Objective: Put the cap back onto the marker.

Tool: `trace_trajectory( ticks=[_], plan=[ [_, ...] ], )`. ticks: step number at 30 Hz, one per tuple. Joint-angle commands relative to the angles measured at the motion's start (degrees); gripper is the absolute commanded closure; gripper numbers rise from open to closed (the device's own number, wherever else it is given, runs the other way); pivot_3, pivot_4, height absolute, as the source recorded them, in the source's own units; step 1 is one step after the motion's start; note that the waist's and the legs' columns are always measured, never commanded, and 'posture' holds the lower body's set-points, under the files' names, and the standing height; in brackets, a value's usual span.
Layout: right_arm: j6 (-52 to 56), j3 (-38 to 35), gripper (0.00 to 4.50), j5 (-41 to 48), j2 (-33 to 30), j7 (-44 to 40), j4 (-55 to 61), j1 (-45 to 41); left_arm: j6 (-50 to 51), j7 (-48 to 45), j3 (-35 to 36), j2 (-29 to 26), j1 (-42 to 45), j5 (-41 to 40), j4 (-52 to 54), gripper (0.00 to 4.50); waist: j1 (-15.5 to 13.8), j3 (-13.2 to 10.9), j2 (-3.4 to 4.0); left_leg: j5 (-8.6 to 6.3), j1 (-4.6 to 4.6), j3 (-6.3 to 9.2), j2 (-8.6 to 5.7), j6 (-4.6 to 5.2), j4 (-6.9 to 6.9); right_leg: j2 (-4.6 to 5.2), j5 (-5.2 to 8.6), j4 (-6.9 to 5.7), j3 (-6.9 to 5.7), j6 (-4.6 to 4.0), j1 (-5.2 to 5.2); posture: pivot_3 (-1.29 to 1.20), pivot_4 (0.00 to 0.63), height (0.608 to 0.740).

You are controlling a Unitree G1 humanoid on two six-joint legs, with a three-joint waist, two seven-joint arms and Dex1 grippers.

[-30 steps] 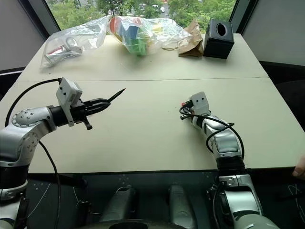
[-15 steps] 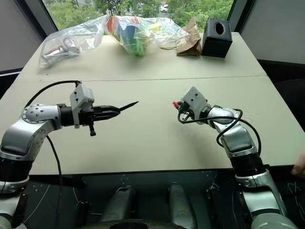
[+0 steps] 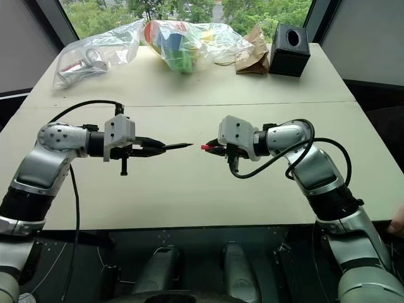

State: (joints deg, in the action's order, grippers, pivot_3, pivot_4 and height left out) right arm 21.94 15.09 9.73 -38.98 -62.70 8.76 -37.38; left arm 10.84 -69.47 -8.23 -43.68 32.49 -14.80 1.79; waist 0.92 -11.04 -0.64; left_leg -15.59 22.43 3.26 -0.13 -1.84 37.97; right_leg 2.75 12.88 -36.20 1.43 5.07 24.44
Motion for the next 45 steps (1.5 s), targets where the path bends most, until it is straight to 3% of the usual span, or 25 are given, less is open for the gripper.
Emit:
trace_trajectory(
  ticks=[1, 45],
  plan=[
    [-0.59, -0.46, 4.44, 0.42, 0.63, -0.76, 0.55, -2.14, -2.41, -0.21, 0.36, 0.1, 0.72, 0.84, 1.04, 4.5, 0.0, 0.0, 0.0, 0.0, 0.0, 0.0, 0.0, 0.0, 0.0, 0.0, 0.0, 0.0, 0.0, 0.0, 0.0, 0.0, 0.15, 0.74],
    [2.48, -1.1, 4.44, 1.64, 0.93, -2.8, 0.2, -3.6, -2.27, -0.1, -0.1, 2.55, 0.91, 1.7, 1.83, 4.5, -0.01, 0.0, 0.0, 0.0, 0.0, 0.01, 0.0, 0.0, 0.01, 0.0, 0.0, -0.02, 0.0, 0.01, 0.0, 0.0, 0.15, 0.74]
  ],
)
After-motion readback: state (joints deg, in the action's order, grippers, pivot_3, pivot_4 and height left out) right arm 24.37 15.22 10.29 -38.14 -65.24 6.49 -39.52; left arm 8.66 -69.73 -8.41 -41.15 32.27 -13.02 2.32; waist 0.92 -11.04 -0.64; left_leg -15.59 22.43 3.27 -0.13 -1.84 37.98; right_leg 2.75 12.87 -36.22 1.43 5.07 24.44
